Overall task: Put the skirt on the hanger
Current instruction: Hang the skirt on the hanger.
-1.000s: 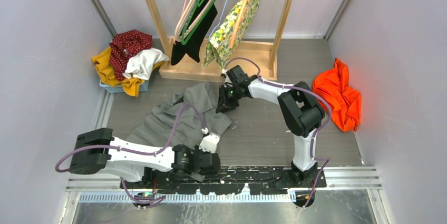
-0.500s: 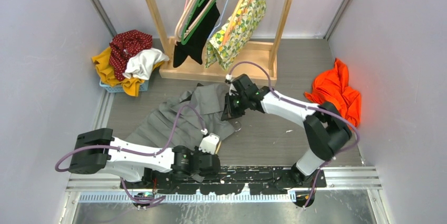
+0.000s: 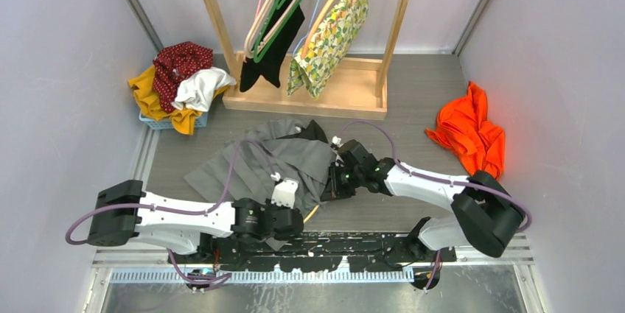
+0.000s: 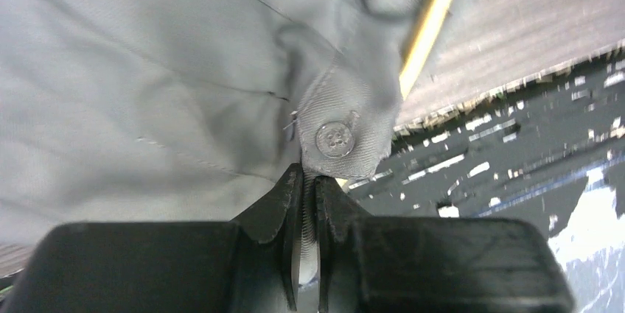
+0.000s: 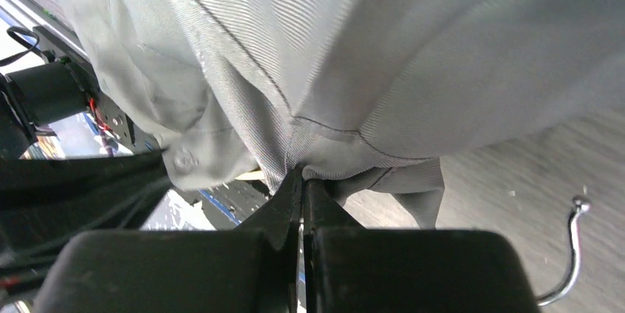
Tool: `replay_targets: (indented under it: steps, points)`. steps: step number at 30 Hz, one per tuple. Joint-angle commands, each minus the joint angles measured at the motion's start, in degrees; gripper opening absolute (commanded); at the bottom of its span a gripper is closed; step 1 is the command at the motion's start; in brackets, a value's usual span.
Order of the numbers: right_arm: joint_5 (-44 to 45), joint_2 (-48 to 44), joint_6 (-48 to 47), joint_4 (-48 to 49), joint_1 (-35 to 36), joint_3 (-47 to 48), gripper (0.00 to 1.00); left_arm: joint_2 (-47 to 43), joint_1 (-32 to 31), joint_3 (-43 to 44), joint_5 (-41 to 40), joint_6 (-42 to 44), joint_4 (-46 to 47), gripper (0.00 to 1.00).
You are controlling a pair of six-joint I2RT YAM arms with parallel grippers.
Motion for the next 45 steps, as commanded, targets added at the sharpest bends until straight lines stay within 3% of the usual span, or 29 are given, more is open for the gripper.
replay_targets:
  steps: [1, 3, 7, 9, 12, 17, 25, 35, 45]
  points:
    - [2.46, -5.22, 1.29, -6.55, 0.96, -0.06, 0.01, -3.04, 1.95, 0.92, -8.83, -3.94, -2.83, 0.11]
    - [3.58, -5.20, -0.23, -9.52, 0.84, 1.21, 0.05, -3.86, 1.96, 0.32, -8.70, -3.99, -2.67, 0.11]
    - [8.36, -9.55, -4.93, -17.49, 1.12, 5.45, 0.50, -4.34, 2.00, 0.22, -7.88, -3.47, -3.33, 0.11]
    - [10.80, -12.23, -7.31, -21.07, 1.94, 7.96, 0.53, -4.46, 1.98, 0.18, -7.62, -3.47, -3.51, 0.11]
    - [15.02, -15.59, -11.26, -23.45, 6.16, 9.41, 0.52, -4.70, 1.96, 0.05, -7.42, -3.36, -2.96, 0.11]
    - [14.95, -17.01, -20.50, -20.13, 13.73, 8.63, 0.40, -4.79, 1.97, 0.66, -7.09, -2.94, -4.05, 0.11]
    - [16.30, -8.22, -30.13, -11.95, 25.27, 10.37, 0.39, -9.13, 1.85, -1.85, -6.85, -4.29, -5.63, 0.11]
    - [7.55, -2.44, -35.55, 3.87, 25.83, 8.58, 0.42, -11.55, 1.87, -3.53, -7.36, -4.46, -4.60, 0.11]
    - [-0.72, 3.29, -36.90, 12.18, 25.82, 7.46, 0.39, -14.22, 1.87, -4.25, -8.15, -5.17, -6.00, 0.11]
